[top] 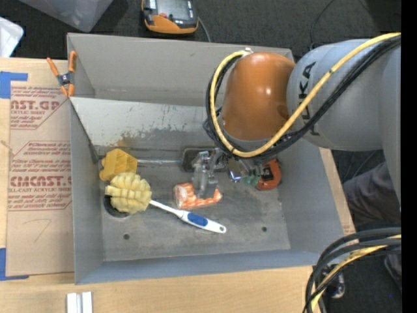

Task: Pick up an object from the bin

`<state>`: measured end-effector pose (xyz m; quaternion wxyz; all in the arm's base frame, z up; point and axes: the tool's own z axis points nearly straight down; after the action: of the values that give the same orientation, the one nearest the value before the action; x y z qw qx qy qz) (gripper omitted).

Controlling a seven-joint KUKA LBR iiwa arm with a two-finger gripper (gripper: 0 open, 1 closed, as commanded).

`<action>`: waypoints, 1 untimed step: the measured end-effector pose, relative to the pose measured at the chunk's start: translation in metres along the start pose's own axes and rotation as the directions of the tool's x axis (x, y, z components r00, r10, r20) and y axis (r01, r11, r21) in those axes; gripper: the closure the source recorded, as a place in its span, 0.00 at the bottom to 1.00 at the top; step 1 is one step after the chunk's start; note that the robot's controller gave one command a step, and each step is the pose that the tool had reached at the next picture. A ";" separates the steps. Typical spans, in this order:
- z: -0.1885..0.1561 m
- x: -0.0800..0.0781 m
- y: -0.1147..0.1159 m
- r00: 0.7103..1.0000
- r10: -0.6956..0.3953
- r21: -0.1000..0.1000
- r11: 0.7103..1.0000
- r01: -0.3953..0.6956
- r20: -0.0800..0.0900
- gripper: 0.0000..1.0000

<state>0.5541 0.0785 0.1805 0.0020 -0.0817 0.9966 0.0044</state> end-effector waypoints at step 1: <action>0.023 0.038 -0.006 0.997 -0.074 0.005 0.997 0.074 0.011 1.00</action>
Offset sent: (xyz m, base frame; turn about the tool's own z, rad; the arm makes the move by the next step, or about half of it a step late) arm -0.0082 -0.0120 -0.0196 -0.3319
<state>0.5177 0.0666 0.1571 0.0079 -0.1184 0.9929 0.0026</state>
